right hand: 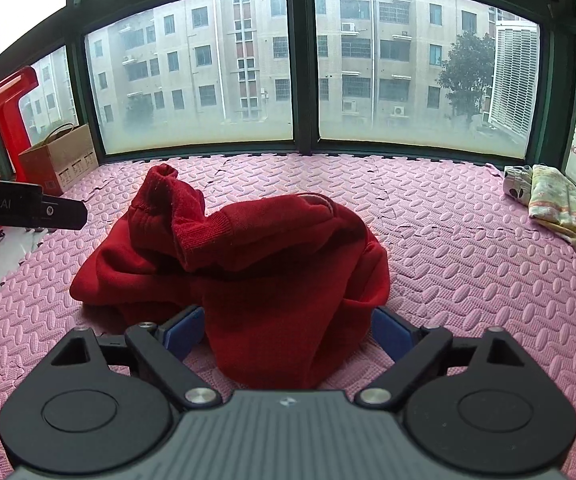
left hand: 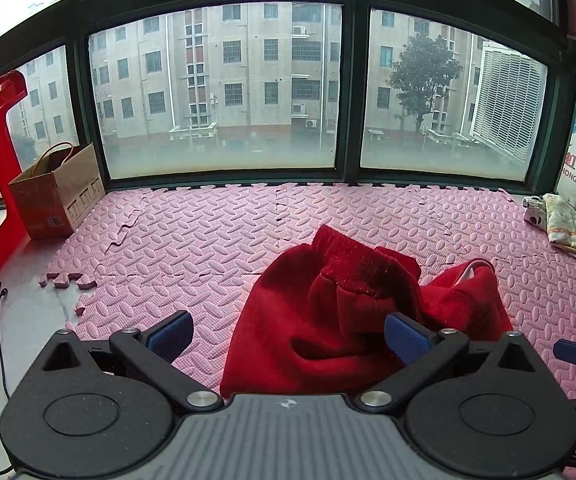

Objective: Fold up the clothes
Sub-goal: 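Close the left gripper on the waistband while the right gripper grasps beside it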

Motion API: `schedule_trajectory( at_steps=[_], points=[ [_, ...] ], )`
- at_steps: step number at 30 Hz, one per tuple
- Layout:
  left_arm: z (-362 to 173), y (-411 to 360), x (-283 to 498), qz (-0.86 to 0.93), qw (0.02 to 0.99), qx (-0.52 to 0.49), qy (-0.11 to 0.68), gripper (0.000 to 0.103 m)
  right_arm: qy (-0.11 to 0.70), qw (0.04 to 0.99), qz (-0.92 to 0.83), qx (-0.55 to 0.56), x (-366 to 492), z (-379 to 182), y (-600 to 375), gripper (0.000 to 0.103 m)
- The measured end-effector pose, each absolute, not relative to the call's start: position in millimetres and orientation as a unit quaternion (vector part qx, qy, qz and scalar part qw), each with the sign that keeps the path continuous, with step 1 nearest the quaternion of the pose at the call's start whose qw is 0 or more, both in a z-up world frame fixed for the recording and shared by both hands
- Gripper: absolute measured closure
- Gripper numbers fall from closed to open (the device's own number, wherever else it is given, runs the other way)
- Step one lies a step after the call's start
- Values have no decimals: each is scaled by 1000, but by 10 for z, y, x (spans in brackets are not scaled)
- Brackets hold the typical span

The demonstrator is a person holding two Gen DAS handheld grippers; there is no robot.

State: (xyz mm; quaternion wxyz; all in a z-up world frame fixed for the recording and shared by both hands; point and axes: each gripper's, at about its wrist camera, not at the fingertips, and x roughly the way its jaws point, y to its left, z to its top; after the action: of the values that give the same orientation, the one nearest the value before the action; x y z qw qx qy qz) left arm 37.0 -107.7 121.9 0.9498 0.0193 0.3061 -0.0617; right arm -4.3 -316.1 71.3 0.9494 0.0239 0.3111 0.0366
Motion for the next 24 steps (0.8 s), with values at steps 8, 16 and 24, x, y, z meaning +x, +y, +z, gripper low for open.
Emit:
schedule_trajectory(
  at_steps=[8,16,24],
  points=[
    [1394,-1254,1063,-49,952,28,300,3,304,949,36,73,316,892,-3333,16],
    [1098,-1276,1689,-69,917,-9,392,37,326,934,32,146,750,834,-3525,21],
    [892,-1186,1658,-110,898,-18,426,97,379,894,69,227,909,555,-3587,53]
  ],
)
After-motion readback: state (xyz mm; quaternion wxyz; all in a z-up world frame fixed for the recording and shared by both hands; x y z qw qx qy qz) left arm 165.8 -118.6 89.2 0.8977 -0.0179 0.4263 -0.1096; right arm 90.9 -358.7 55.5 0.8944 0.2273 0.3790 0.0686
